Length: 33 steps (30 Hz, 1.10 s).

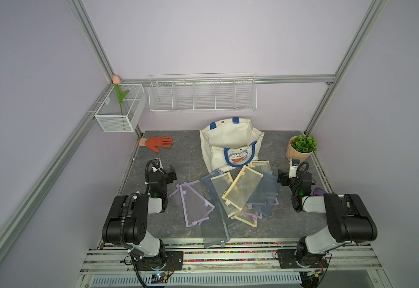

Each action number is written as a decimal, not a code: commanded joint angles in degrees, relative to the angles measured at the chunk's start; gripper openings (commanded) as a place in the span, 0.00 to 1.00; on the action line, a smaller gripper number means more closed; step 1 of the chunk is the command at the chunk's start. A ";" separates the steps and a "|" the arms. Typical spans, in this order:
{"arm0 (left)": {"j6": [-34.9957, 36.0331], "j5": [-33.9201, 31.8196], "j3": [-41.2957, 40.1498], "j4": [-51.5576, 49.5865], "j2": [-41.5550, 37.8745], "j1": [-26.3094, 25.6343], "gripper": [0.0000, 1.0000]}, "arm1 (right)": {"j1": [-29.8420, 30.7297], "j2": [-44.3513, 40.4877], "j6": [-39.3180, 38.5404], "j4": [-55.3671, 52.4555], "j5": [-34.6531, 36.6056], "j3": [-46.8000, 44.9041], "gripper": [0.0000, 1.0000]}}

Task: Put the pencil pouch into the canvas bag
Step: Pick up the pencil pouch.

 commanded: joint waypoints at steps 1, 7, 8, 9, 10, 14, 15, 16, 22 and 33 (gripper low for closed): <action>0.41 0.18 -0.41 -0.46 -0.94 0.38 0.99 | 0.14 -1.16 -1.18 0.76 -0.22 -0.81 0.88; 0.38 0.59 -0.68 -0.26 -1.07 0.40 0.99 | 0.20 -1.12 -1.12 0.65 -0.27 -0.81 0.88; 0.80 1.74 -1.32 0.74 -1.33 0.40 0.99 | 0.18 -1.14 -1.11 0.69 -0.26 -0.81 0.88; 1.09 2.56 -2.06 1.76 -1.77 0.40 0.99 | 0.20 -1.28 -1.19 0.76 -0.26 -0.92 0.88; 1.10 2.72 -2.98 2.88 -2.54 0.41 0.99 | 0.22 -1.40 -1.11 0.78 -0.26 -0.97 0.88; 1.06 3.45 -3.39 -2.99 -10.28 0.43 0.99 | 0.30 -4.09 -2.01 -2.82 -2.35 -0.19 0.88; 1.08 4.00 -2.50 -6.90 -12.39 0.43 0.99 | 0.26 -5.32 -2.01 -3.40 -2.40 -0.35 0.88; 1.10 4.32 -1.42 -12.53 -15.03 0.35 0.99 | 0.28 -7.14 -1.90 -4.85 -2.37 -0.46 0.88; -5.54 8.09 1.91 -36.92 -34.13 -2.44 0.99 | 3.99 -24.39 -0.07 -37.96 -0.36 7.46 0.88; -36.08 4.66 10.59 -77.27 -58.13 -15.21 0.99 | 12.27 -37.80 16.64 -93.82 -7.45 25.93 0.88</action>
